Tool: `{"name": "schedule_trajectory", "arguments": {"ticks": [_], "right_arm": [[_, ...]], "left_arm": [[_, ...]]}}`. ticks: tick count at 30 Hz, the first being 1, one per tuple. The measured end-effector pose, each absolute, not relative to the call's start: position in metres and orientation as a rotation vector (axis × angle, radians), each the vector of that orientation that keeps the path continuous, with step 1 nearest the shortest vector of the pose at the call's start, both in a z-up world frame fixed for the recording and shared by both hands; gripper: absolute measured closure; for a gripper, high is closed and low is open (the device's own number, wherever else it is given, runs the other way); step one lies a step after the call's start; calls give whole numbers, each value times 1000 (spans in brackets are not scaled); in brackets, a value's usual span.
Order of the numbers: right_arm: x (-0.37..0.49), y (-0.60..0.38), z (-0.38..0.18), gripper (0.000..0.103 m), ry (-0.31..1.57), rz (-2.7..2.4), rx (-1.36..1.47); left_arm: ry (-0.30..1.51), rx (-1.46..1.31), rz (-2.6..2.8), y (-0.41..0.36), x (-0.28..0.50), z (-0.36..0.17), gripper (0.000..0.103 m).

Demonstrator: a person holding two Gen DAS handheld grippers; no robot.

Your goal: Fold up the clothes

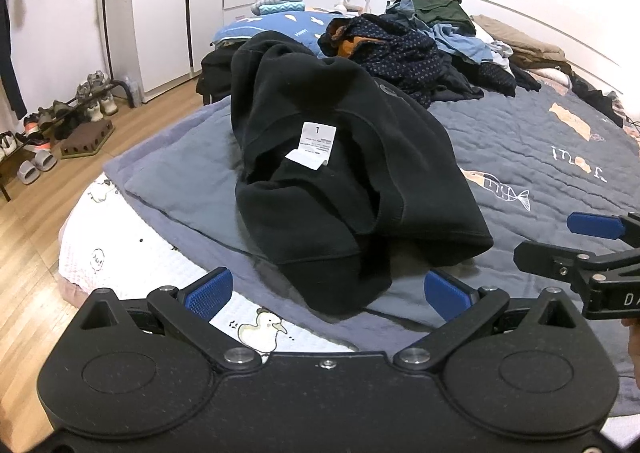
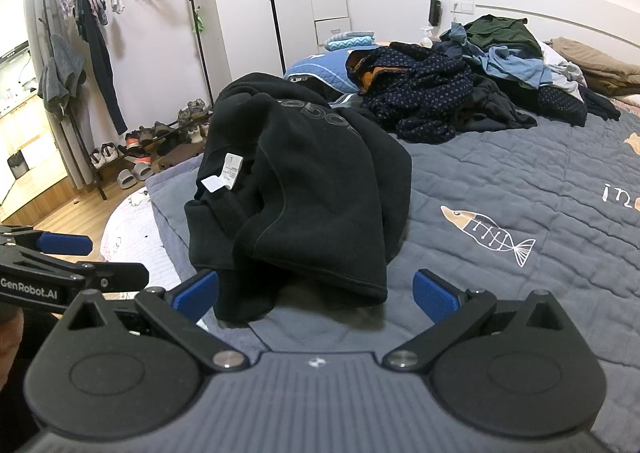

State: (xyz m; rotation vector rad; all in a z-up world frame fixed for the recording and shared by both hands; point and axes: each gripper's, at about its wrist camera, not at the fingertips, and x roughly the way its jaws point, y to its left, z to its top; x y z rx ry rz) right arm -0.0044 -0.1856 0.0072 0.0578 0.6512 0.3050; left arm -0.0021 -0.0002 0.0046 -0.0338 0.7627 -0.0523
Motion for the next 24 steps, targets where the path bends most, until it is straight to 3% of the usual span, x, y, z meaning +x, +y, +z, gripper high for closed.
{"name": "schedule_trajectory", "arguments": {"ticks": [24], "right_arm": [[-4,-186,8,0,652,306,59]], "left_arm": [[758,-19,-43,3,-2,5,0]]}}
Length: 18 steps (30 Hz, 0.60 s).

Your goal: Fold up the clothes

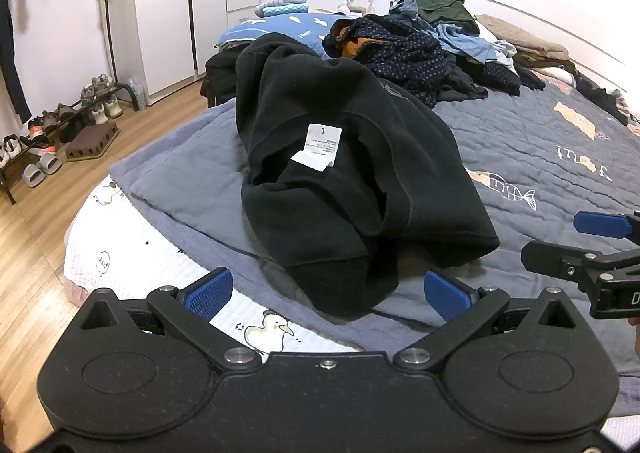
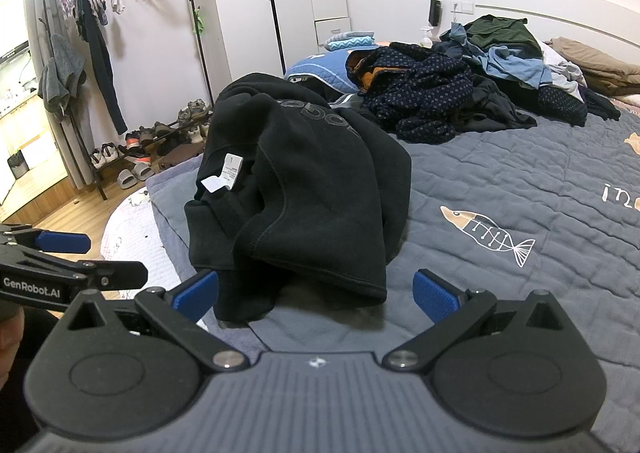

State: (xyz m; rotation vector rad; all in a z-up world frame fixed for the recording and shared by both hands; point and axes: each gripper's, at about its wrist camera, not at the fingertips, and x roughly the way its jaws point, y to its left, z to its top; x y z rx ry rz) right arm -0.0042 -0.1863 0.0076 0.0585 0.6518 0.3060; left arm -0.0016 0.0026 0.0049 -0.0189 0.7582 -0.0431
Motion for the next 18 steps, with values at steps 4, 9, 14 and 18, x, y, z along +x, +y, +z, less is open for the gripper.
{"name": "schedule_trajectory", "arguments": {"ticks": [4,9,14,18], "right_arm": [[-4,-187,8,0,652,305,60],[-4,-186,7,0,654,305,59],[-4,-187,6,0,655,305,59],[-3,-187,7,0,656,305,63]], "left_arm": [[759,-19,-45,3,-1,5,0],[758,-15,-51,2,-2,4,0],[757,-28,-68,4,-1,4,0],[754,-36,-77,4,-1,3,0]]}}
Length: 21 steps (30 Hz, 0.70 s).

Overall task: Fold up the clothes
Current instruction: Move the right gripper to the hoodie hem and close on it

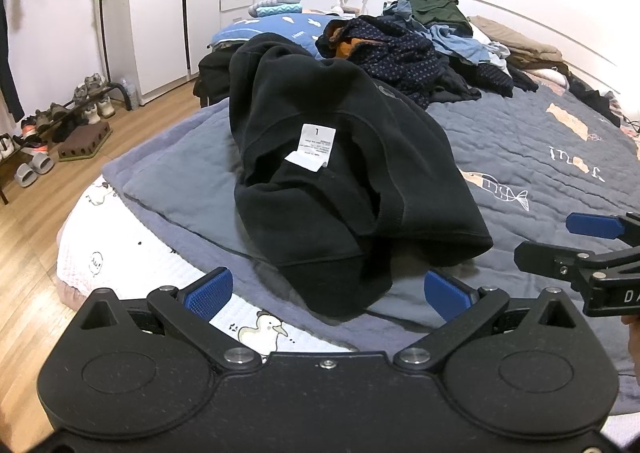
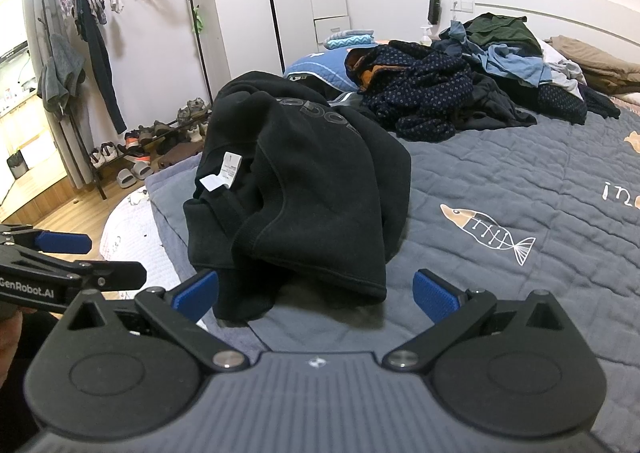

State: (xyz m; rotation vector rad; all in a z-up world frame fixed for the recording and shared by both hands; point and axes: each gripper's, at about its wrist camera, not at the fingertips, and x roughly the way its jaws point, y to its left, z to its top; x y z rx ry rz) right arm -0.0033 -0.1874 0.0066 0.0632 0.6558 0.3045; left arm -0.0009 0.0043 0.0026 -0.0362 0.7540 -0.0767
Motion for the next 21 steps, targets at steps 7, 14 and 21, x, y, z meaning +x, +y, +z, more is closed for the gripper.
{"name": "schedule_trajectory", "arguments": {"ticks": [7,14,21], "right_arm": [[5,-189,9,0,650,289,85],[31,-194,9,0,630,248,123],[69,-180,-2,0,628,289,124]], "left_arm": [[743,-38,-85,4,4,2,0],[722,-22,-76,4,19,2,0],[686,15,-47,13,39,4,0]]}}
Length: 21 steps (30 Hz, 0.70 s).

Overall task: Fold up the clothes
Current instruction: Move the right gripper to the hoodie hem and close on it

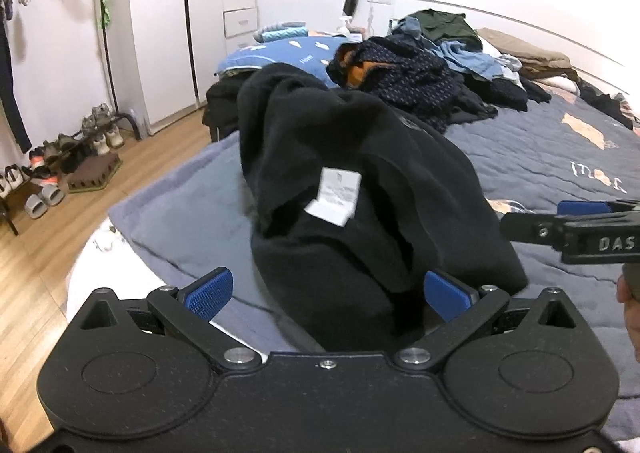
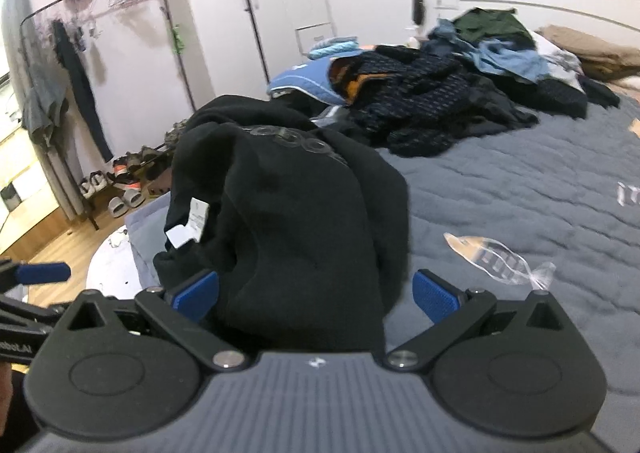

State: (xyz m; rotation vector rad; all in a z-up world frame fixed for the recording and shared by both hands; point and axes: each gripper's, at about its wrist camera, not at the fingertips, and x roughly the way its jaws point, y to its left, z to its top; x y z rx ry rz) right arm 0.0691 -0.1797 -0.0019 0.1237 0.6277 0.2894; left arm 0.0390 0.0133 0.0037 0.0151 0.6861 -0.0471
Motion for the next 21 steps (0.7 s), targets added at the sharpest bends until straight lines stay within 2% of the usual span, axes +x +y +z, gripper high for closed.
{"name": "schedule_trajectory", "arguments": {"ticks": [10,14,17,19,21], "right_arm": [[122,-131,-13,1,632,373,84],[138,-116,-23,6,648,372,62],[143,-110,-30,20,649,329,40],[145,-109,-34,36,647,303,30],[147,-110,-37,57,643,268,25]], "left_arm": [[718,-52,-34,47,62,-17,0],[706,-118,-28,57,66,-17,0],[712,-132,-26,60,68,-18,0],[709,-135,-32,60,68,-18,0],[708,-125,-31,59,67,-18,0]]}}
